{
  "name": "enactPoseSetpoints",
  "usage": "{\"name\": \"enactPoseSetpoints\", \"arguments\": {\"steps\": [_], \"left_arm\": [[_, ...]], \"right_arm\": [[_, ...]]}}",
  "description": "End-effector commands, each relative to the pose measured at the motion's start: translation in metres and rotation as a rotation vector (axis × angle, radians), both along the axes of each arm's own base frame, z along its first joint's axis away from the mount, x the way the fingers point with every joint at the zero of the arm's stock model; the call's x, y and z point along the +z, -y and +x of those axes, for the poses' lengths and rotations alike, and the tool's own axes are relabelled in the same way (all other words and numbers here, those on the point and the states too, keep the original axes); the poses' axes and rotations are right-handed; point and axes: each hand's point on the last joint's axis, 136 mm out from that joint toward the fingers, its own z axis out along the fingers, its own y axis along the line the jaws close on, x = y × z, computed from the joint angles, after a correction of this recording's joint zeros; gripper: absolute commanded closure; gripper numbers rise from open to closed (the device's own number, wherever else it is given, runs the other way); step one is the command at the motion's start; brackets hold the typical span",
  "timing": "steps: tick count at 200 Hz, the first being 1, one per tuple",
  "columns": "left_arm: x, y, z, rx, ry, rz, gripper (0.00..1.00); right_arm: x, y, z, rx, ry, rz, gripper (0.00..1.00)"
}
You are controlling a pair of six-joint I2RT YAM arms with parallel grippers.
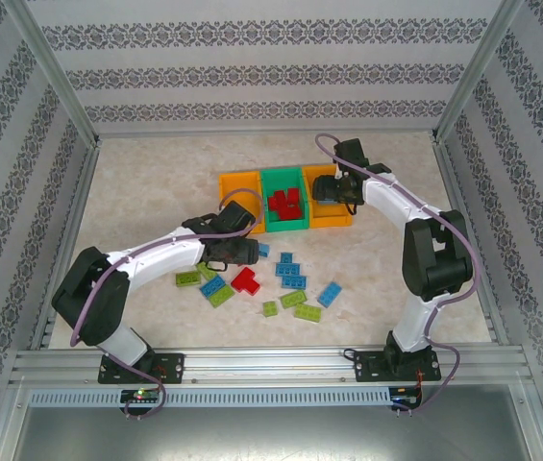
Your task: Sort the legos into containers by color
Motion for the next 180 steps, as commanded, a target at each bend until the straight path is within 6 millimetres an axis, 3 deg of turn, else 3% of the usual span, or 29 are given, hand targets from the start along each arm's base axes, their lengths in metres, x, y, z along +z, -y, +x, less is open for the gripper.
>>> {"name": "enactPoseSetpoints", "arguments": {"steps": [1, 59, 180], "left_arm": [[-0.004, -0.001, -0.008, -0.215, -0.022, 0.122, 0.25], [-0.027, -0.005, -0.011, -0.386, -0.108, 0.263, 0.24], [-0.049, 0.011, -0.006, -0.51, -0.123, 0.243, 0.3]], "right_arm": [[0.006, 0.003, -0.004, -0.006, 0.006, 0.015, 0.17], [0.012, 0.008, -0.006, -0.018, 0.014, 0.022, 0.16], [0.018, 0.019, -0.012, -0.039, 0.03, 0.012, 0.14]]}}
